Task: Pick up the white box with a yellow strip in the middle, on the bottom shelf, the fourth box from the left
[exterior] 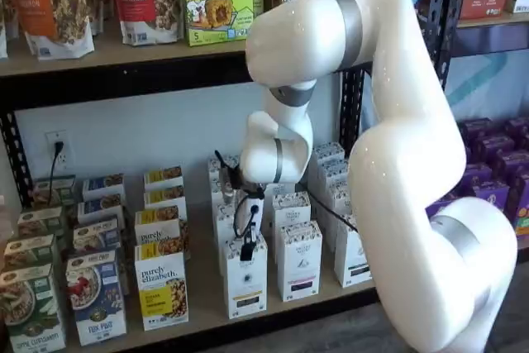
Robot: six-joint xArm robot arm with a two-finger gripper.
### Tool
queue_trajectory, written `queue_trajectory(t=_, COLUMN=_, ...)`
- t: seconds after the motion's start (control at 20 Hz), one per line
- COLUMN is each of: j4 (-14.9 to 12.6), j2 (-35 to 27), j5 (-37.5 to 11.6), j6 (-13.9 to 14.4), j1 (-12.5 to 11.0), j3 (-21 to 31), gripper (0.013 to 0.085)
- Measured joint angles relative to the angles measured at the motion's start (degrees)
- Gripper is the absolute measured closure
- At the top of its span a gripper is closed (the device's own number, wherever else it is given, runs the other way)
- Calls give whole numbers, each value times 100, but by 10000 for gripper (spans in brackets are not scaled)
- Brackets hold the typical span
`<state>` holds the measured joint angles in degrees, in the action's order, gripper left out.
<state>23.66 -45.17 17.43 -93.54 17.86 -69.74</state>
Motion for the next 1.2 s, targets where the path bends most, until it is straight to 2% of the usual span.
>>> queue_trajectory(t=0.2, j4=-141, j2=-199, j5=19, j6=91, j1=-43, j3=-221, gripper=130)
queue_trajectory(t=0.9, j4=-333, j2=-961, j5=137, j6=109, j1=-217, j3=-1088, gripper=130)
queue_trajectory(t=1.2, j4=-666, j2=-1272, j5=246, j6=374, j1=-273, j3=-1512, gripper=130)
